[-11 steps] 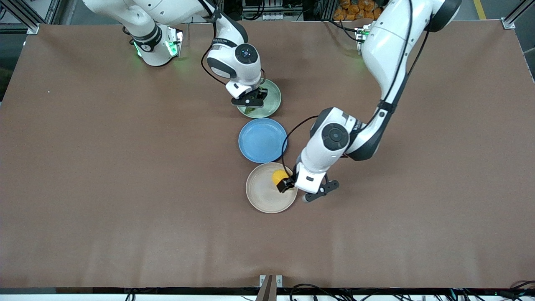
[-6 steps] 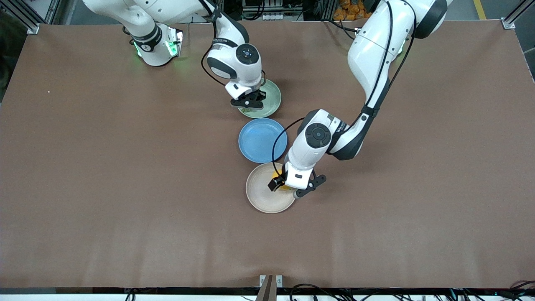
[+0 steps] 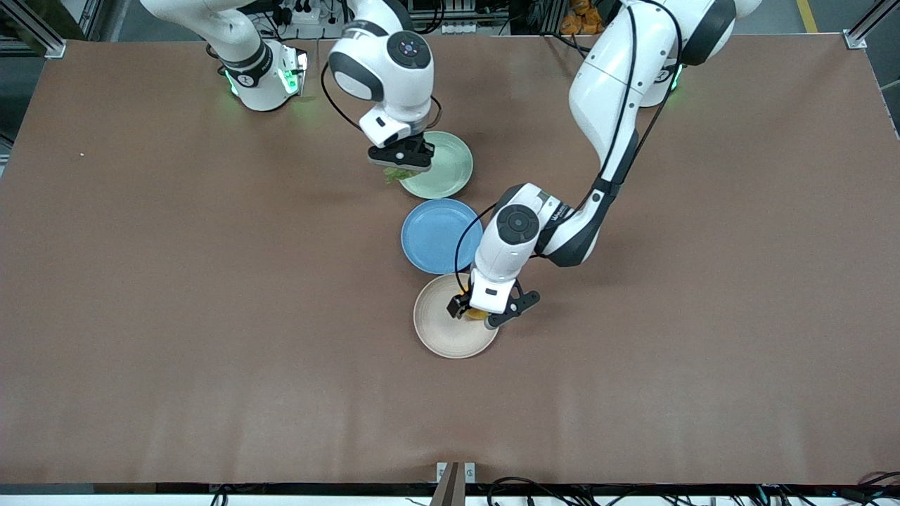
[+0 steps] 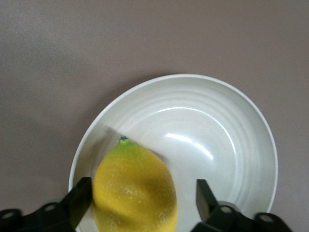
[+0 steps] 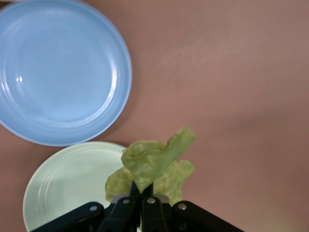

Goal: Pick lemon and lettuce from plates
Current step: 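Carry the lettuce off the plate with the right gripper while the left lifts the lemon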

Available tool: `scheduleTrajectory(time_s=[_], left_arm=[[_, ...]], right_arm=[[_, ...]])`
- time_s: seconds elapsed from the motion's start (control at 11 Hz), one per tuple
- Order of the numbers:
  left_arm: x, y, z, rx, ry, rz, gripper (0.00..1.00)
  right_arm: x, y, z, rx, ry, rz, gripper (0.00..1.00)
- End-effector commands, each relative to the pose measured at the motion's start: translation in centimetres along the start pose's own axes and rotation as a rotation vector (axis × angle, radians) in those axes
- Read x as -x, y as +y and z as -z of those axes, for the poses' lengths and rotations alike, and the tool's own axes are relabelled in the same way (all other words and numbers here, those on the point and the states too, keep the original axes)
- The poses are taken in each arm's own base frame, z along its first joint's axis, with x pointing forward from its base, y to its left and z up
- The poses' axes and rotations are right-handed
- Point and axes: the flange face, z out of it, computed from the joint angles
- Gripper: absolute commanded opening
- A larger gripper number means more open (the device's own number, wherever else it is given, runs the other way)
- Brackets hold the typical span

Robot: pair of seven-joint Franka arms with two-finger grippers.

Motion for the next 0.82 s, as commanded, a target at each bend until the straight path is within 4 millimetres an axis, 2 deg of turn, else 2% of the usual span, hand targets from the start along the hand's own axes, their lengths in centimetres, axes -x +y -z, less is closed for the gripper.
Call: scheduleTrajectory(time_s=[0.0, 0.09, 0.27, 0.55, 0.64, 0.73], left_arm=[[0.7, 0.4, -0.2, -0.013, 0.058, -0.047, 0.00], [0.6, 0.4, -0.2, -0.017, 0.066, -0.056, 0.00], [-0.1, 0.6, 0.7, -0.008, 0.072, -0.053, 0.00], [-1.2, 0.7, 4.0, -0.060, 0.059, -0.045, 0.00], [-2.4, 0.2, 5.5, -0.095, 0.048, -0.049, 0.00], [-3.7, -0.4, 6.9, -0.133, 0.032, -0.070, 0.00]], right_arm=[[-6.5, 6.8, 6.1, 0.015, -0.020, 0.031, 0.00], [-10.0, 9.5, 7.4, 0.021, -0.037, 0.019, 0.00], [-15.6, 15.5, 7.0, 0.010, -0.054, 0.017, 0.00], [-22.3, 25.7, 4.1, -0.057, -0.078, 0.042, 0.00], [-23.8, 27.8, 3.2, -0.108, -0.078, 0.031, 0.00], [-25.1, 29.8, 1.5, -0.162, -0.083, -0.005, 0.00]])
